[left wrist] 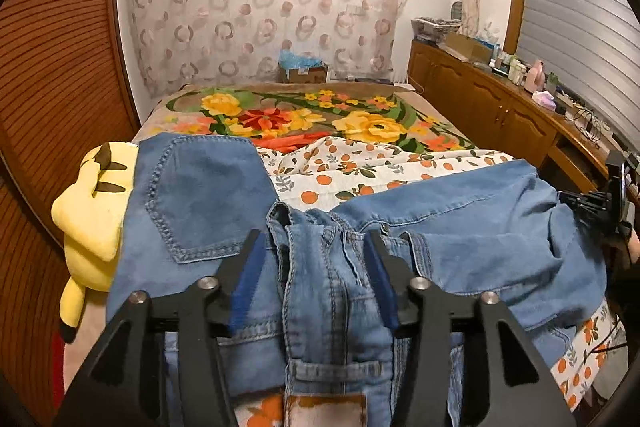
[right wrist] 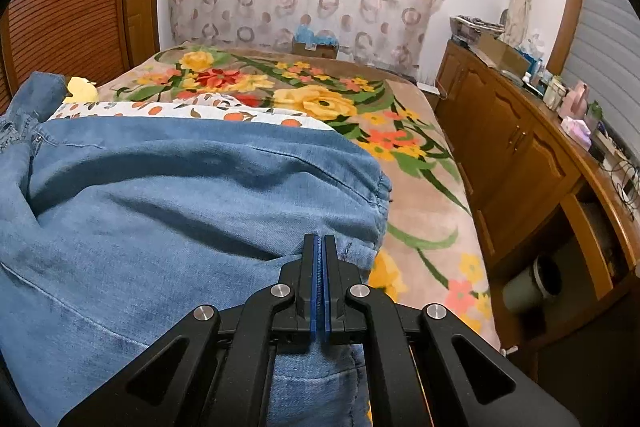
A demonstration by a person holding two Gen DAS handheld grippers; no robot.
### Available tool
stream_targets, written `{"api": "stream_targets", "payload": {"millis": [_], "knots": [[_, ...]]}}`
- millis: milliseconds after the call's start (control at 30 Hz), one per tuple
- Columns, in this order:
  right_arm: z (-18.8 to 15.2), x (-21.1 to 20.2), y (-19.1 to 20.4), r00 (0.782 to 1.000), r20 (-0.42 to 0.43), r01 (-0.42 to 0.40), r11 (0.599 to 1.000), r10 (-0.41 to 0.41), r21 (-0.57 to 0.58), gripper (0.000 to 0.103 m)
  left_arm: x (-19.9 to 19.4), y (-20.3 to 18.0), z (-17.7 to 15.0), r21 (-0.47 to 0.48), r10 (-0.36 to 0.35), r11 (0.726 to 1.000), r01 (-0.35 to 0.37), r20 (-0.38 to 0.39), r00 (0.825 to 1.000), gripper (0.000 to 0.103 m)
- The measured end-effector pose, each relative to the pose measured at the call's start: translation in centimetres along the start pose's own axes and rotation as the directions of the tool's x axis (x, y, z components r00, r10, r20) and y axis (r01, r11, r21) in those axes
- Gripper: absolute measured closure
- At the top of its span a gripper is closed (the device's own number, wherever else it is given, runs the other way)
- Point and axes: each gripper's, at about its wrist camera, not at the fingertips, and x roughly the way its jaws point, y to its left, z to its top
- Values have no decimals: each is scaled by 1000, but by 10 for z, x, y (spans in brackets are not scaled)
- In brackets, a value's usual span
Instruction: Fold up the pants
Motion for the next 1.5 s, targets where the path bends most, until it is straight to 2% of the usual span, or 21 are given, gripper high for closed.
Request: {"api": "stream_targets", "payload": {"millis": [67,167,233,333,367,400,600,700,767,900,1000,1433,1500], "knots": [[19,-4,-10,1000,-4,-3,1000,3,7,102,0,1,-4,-4,6,1000,-6,-11,1000,49],[22,-9,-14,1000,4,-24,999,23,32,101,2,2,-14,-8,16,1000,-16,-30,999,49],[20,-13,-15,1000,7,-25,999,25,40,97,5,3,-22,-14,10,1000,-10,-46,999,49],[14,-21,-19,1000,14,-29,998,28,57,81,8,2,-29,-17,-17,1000,16,-56,998,49],[11,-23,-19,1000,15,-25,998,24,64,68,10,2,-31,-17,-21,1000,20,-59,998,49],[9,-25,-20,1000,15,-19,997,18,72,60,11,2,-32,-15,-24,1000,23,-63,998,49],[-9,-43,-22,999,15,-31,993,29,117,49,24,3,-34,-29,-55,998,53,-92,994,49],[-17,-52,-23,1000,11,-29,991,27,134,46,26,-2,-35,-20,-64,998,62,-92,994,49],[-22,-56,-25,1000,6,-24,989,23,144,46,24,-5,-36,-13,-61,998,60,-86,994,54],[-26,-62,-28,1000,-3,-13,986,14,166,45,20,-7,-35,-12,-67,998,67,-72,995,73],[-30,-67,-32,1000,-6,-7,983,8,181,45,13,-8,-36,-7,-76,997,76,-57,995,79],[-41,-80,-28,1000,10,-23,978,21,208,43,17,-10,-48,19,-74,997,76,-94,993,80],[-42,-80,-29,1000,10,-29,978,27,207,42,16,-9,-49,15,-77,997,79,-100,992,83]]}}
